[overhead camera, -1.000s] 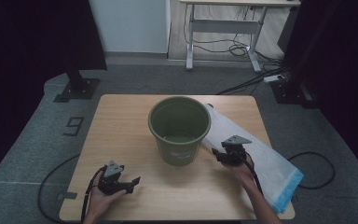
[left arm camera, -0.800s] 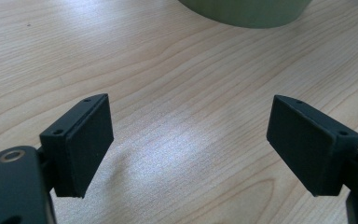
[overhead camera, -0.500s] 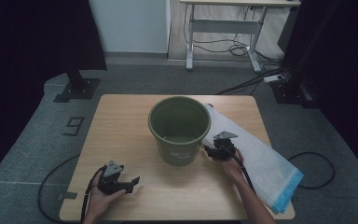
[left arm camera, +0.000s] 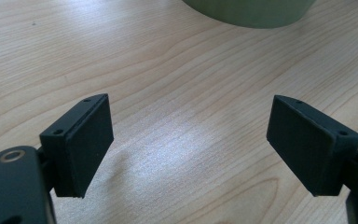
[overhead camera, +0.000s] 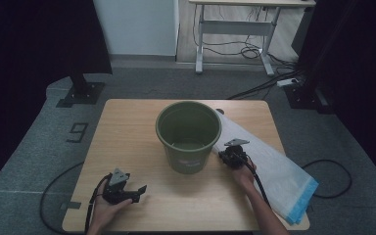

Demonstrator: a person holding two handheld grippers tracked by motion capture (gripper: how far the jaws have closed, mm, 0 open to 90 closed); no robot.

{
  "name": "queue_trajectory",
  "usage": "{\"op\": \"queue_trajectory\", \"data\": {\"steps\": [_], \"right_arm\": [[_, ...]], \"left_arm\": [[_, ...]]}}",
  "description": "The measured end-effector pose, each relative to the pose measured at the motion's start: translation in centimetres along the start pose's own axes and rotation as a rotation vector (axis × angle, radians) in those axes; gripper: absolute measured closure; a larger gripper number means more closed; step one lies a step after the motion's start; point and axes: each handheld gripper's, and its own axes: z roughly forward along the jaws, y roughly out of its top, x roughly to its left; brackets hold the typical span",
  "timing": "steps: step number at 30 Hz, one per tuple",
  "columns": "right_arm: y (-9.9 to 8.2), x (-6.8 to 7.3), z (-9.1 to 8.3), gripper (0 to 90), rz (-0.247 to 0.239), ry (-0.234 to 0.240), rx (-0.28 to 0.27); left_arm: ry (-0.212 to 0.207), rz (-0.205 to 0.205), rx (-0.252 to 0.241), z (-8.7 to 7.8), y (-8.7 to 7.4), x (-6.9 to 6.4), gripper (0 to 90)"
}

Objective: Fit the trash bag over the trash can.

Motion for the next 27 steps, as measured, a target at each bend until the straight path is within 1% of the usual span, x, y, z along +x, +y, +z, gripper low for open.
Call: {"op": "queue_trajectory", "data": {"steps": [2,4,6,7,8,10,13,17,18,19,20,21,24,25,27], "right_arm": [[-0.1,0.2,-0.4,88.4,-0.014,0.006,0.012],[-0.5,0.5,-0.9,88.5,-0.024,0.005,-0.003],[-0.9,0.7,-1.4,88.5,-0.03,0.001,0.007],[-0.9,0.7,-1.4,88.5,-0.03,0.001,0.007],[-1.6,0.7,-2.2,88.5,-0.034,-0.003,0.005],[-2.1,0.7,-2.6,88.6,-0.042,-0.015,0.022],[-2.9,0.5,-3.5,88.6,-0.047,-0.018,0.028],[-3.2,0.5,-4.3,88.2,-0.063,-0.015,0.04],[-3.2,0.4,-4.4,85.7,-0.064,-0.007,0.036],[-3.1,0.5,-4.5,80.1,-0.062,0.001,0.029],[-2.9,0.6,-4.5,72.3,-0.063,0.003,0.026],[-2.6,0.7,-4.4,65.8,-0.072,0.001,0.025],[-1.8,1.0,-4.1,50.8,-0.086,-0.02,0.008],[-1.4,1.0,-3.8,47.9,-0.074,-0.02,0.01],[-0.8,0.8,-3.3,45.0,-0.053,-0.017,0.02]], "left_arm": [[0.001,0.001,0.0,-0.1,0.0,0.0,14.2],[0.002,-0.002,-0.003,-0.1,0.0,0.1,14.2],[0.003,-0.003,-0.003,-0.1,0.0,0.1,14.3],[0.003,-0.003,-0.003,-0.1,0.0,0.1,14.3],[0.002,-0.002,-0.002,-0.2,0.0,0.1,14.3],[0.003,-0.004,-0.004,-0.2,0.0,0.1,14.3],[0.002,-0.005,-0.002,-0.1,0.0,0.1,14.3],[-0.001,0.002,0.008,0.2,0.1,-0.1,14.3],[-0.003,0.005,0.009,0.2,0.1,-0.2,14.3],[-0.003,0.004,0.01,0.3,0.1,-0.2,14.3],[-0.003,0.005,0.01,0.3,0.1,-0.2,14.3],[-0.002,0.004,0.01,0.2,0.1,-0.2,14.3],[-0.001,0.001,0.008,0.2,0.1,-0.1,14.3],[-0.002,0.001,0.008,0.2,0.1,-0.1,14.3],[-0.001,0.001,0.007,0.1,0.1,-0.1,14.3]]}}
